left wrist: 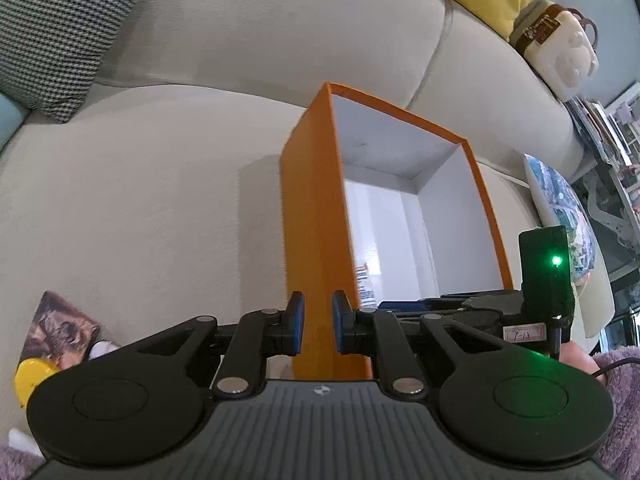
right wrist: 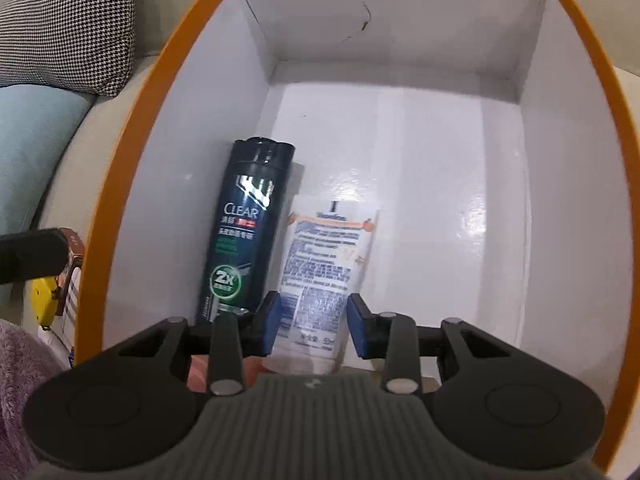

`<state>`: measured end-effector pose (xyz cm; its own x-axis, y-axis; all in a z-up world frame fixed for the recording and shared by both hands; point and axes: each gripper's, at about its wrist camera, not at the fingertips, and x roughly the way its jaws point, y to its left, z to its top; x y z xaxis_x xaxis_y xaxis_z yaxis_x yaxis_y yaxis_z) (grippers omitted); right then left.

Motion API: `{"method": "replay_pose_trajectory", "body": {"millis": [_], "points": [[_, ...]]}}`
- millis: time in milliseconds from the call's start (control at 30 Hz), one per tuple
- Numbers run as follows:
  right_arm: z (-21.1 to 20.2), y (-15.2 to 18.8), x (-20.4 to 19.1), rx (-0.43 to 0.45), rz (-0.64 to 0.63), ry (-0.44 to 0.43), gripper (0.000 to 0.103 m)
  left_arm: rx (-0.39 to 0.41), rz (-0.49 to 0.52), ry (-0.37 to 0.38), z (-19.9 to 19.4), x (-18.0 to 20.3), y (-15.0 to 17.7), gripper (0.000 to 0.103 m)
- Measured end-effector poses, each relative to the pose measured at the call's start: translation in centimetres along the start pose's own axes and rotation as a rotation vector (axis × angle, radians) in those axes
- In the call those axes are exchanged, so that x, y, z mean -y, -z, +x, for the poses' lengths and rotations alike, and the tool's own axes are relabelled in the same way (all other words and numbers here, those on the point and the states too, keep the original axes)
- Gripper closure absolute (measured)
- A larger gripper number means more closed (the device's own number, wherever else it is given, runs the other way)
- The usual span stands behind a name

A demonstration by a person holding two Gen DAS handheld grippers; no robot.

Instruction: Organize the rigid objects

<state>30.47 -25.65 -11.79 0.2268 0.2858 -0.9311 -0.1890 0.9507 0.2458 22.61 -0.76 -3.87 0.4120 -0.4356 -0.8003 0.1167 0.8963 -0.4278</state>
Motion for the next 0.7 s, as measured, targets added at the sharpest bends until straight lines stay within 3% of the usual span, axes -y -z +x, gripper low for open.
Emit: {"method": "replay_pose_trajectory", "body": {"millis": [267,567,700], "points": [[-1.2,0.4,-1.0,0.027,0.002,0.048,0.065,0.021,-0.011,-0.027,-2.6,-1.8,1.1,0.087],[-7.8,3.3,-5.1,0.221,-0.009,-0.013,0.065,0.038,-0.007,-0.043,-7.3,-4.9,3.6,0.087],[-9.7,5.4,-7.9,0.291,0.002,-0.065,0.064,0.024,0.028,-0.095,-8.5,-6.3,4.9,0.086]]}}
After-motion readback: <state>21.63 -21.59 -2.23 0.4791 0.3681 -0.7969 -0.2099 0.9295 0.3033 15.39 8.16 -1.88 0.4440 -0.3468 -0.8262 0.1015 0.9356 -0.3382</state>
